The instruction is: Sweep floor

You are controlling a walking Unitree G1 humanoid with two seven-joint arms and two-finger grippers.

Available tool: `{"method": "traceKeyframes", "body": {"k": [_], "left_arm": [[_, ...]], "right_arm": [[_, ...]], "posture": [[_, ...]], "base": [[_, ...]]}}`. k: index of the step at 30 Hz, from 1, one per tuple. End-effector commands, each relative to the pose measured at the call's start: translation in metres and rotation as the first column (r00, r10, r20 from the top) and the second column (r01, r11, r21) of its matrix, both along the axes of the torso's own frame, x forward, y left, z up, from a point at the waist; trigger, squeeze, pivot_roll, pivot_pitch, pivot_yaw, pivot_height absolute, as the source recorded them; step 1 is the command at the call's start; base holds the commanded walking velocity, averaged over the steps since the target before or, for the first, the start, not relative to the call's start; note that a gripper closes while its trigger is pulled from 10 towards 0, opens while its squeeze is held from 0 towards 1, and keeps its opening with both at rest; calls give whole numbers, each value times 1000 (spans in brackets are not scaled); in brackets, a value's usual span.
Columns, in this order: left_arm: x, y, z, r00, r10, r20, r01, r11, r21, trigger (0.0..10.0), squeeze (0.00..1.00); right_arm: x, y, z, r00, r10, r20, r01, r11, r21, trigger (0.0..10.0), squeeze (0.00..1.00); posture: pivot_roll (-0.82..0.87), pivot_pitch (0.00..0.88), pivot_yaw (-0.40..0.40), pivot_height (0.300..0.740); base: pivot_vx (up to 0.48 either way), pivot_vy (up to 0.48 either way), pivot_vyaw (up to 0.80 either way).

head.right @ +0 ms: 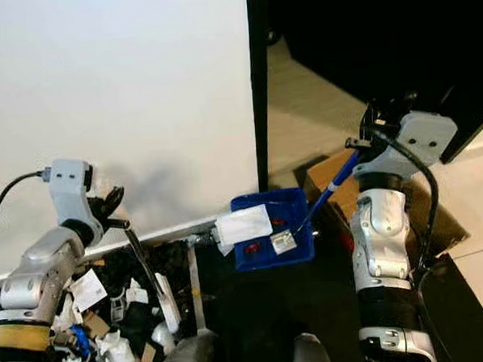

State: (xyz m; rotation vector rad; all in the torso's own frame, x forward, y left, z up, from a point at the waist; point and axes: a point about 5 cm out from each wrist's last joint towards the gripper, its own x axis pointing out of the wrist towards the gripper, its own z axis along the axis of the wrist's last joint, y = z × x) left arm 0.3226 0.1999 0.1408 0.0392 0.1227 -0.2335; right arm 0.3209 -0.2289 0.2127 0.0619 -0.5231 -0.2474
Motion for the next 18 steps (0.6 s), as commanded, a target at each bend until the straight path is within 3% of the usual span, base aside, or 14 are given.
{"method": "traceKeyframes", "body": {"k": [1, 10, 12, 18], "left_arm": [[2, -5, 12, 996, -6, 87, 4, 1000, 26, 10000, 0], [5, -13, 41, 973, 56, 225, -21, 988, -152, 10000, 0], [6, -18, 46, 954, 77, 290, -15, 978, -209, 10000, 0], [8, -26, 44, 950, 76, 302, -6, 974, -225, 10000, 0]], "right_arm": [[-1, 11, 12, 997, 58, 51, -59, 998, 20, 10000, 0], [5, 19, -5, 991, 119, -54, -118, 993, 20, 10000, 0], [5, 25, -15, 985, 142, -97, -140, 990, 27, 10000, 0], [4, 31, -21, 976, 174, -132, -172, 985, 23, 10000, 0]], "posture": [[82, 68, 85, 740], [81, 36, 57, 740], [66, 17, 40, 740], [57, 0, 37, 740]], "base": [[0, 0, 0], [0, 0, 0], [0, 0, 0], [0, 0, 0]]}}
